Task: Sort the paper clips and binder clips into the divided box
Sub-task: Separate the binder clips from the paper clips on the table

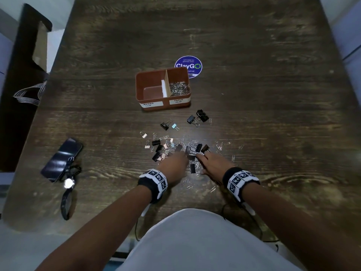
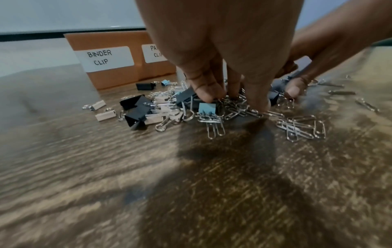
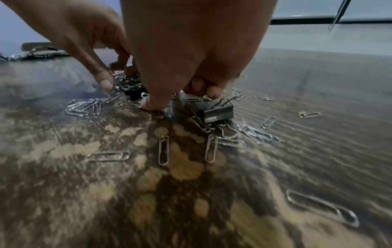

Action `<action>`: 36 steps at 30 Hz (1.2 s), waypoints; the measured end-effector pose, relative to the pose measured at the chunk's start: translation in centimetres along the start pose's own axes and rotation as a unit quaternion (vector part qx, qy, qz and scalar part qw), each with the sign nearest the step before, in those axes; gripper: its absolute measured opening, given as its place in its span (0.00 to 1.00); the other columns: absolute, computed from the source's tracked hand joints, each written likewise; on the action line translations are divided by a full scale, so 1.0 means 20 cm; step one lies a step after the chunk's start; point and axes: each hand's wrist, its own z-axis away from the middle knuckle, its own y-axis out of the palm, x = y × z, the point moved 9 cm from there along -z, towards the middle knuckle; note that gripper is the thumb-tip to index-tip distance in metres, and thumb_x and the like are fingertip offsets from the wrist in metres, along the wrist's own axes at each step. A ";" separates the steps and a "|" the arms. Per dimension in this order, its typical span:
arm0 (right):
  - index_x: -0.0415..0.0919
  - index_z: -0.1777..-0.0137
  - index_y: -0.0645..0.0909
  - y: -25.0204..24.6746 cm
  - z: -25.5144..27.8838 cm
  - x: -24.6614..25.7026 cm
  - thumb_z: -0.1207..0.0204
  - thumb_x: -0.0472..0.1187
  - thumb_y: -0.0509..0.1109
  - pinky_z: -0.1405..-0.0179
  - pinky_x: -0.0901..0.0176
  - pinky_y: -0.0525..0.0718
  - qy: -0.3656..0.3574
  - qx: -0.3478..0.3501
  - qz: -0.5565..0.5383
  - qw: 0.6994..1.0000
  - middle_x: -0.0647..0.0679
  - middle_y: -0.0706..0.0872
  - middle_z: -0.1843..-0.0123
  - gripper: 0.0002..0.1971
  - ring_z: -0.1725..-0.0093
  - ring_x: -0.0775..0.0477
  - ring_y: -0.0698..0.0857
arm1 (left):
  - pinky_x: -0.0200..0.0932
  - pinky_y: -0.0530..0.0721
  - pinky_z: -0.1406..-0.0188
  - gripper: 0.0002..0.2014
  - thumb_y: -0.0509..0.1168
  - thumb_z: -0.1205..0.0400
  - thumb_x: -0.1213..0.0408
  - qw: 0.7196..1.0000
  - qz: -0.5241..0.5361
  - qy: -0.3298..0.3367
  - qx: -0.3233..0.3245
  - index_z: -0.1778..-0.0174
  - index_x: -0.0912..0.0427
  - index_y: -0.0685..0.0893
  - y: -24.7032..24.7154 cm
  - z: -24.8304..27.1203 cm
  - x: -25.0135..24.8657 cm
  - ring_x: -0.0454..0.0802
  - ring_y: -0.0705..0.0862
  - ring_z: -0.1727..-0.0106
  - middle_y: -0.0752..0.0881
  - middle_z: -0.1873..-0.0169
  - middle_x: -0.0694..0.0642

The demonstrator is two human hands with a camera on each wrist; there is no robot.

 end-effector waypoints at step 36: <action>0.45 0.48 0.70 -0.09 0.11 -0.04 0.15 0.52 0.50 0.60 0.50 0.83 -0.006 0.010 -0.043 0.999 0.47 0.83 0.55 0.12 0.62 0.46 0.80 | 0.48 0.83 0.68 0.06 0.69 0.21 0.64 0.990 -0.042 0.105 -0.089 0.53 0.63 0.83 0.03 0.05 -0.07 0.57 0.84 0.59 0.84 0.57 0.59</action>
